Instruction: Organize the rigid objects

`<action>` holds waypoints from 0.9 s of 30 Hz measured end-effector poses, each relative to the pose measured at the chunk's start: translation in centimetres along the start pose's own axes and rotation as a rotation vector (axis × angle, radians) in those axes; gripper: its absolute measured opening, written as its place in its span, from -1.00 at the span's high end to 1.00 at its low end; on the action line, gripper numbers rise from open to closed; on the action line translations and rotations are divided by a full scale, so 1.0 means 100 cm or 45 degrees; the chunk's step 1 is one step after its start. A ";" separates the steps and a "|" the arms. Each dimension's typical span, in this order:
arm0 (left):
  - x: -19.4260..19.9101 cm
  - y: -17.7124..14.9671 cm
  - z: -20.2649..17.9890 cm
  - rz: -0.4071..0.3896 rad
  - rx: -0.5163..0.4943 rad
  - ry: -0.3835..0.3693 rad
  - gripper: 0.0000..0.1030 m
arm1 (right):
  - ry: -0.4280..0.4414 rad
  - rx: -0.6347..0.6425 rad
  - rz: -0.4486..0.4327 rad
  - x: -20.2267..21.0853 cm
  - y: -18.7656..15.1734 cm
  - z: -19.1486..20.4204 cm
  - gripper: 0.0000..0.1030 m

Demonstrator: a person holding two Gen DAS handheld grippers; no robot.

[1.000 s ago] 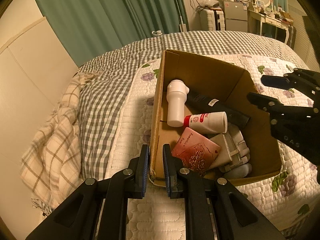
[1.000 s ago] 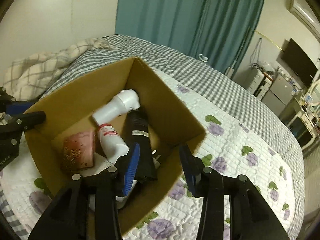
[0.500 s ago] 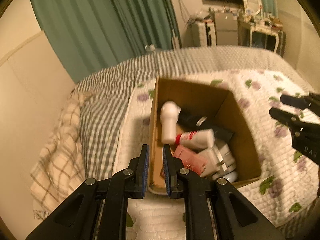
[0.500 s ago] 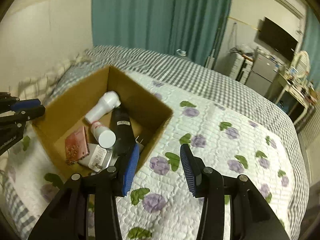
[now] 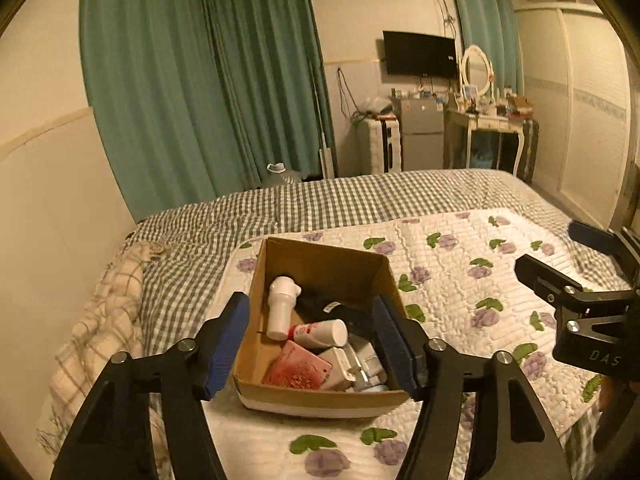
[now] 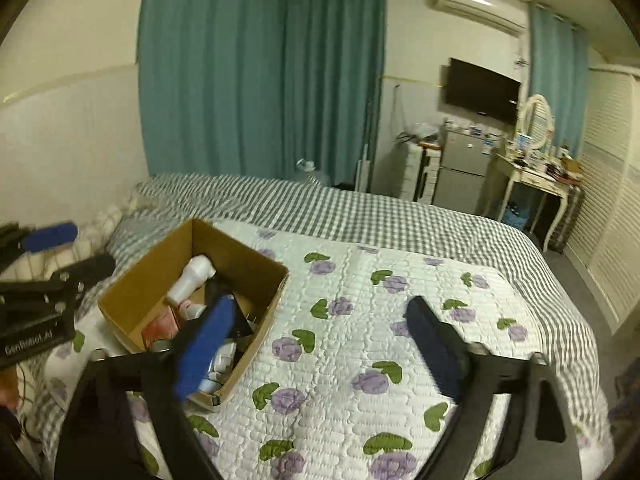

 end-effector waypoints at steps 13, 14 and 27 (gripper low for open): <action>0.026 -0.028 -0.002 -0.118 0.058 0.047 -0.69 | -0.034 -0.121 -0.059 0.031 -0.033 -0.013 -0.99; 0.028 -0.027 -0.003 -0.123 0.054 0.050 -0.69 | -0.045 -0.112 -0.065 0.032 -0.033 -0.012 -0.99; 0.031 -0.027 -0.002 -0.122 0.060 0.053 -0.72 | -0.056 -0.105 -0.088 0.041 -0.030 -0.010 -0.99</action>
Point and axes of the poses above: each gripper's, at about its wrist camera, not at the fingertips, and x roughly against the way its jaws point, z to its left, y to its top, the point moved 8 cm from there along -x, roughly the way its jaws point, and after that the axes turned 6 degrees about -z, right-handed, at the moved point
